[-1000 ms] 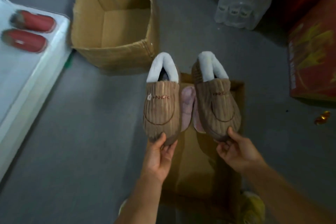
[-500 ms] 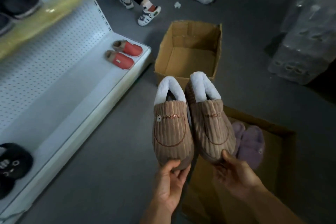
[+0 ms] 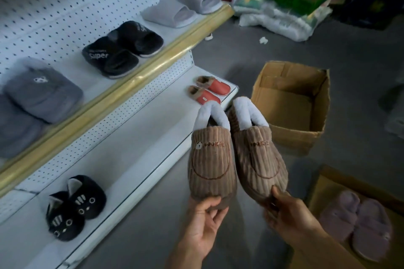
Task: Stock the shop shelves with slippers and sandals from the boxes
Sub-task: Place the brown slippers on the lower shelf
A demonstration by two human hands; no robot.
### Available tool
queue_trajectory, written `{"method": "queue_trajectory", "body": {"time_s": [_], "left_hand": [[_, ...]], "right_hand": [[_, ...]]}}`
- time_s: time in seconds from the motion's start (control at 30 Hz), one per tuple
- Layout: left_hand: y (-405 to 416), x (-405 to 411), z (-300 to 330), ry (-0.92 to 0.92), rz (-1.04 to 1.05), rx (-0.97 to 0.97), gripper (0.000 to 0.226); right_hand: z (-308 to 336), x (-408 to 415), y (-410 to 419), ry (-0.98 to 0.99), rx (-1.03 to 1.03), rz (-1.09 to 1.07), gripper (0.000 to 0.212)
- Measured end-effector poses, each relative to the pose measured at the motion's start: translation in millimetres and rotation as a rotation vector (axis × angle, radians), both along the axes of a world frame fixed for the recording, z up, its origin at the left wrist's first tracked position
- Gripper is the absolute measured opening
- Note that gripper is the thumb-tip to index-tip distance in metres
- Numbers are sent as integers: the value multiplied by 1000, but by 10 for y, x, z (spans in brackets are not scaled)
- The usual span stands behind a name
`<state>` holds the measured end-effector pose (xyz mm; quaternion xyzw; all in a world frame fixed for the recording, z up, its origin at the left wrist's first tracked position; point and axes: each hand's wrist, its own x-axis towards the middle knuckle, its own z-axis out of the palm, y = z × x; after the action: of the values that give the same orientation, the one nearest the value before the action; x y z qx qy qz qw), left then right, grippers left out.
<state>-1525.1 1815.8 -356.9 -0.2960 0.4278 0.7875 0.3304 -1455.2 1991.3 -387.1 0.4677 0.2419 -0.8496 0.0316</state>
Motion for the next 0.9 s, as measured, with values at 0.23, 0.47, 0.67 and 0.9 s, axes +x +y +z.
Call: {"method": "queue_trajectory", "body": {"time_s": [0.23, 0.47, 0.67, 0.9], "left_hand": [[-597, -412, 281, 16, 22, 11, 61], [-951, -504, 428, -34, 58, 15, 85], [-1106, -431, 395, -89, 141, 30, 84], [-1130, -408, 426, -120, 208, 51, 84]], "right_hand": [[460, -463, -496, 17, 16, 45, 5], [739, -662, -819, 14, 30, 140, 14], [723, -749, -967, -29, 21, 187, 12], [798, -814, -975, -6, 39, 231, 20]]}}
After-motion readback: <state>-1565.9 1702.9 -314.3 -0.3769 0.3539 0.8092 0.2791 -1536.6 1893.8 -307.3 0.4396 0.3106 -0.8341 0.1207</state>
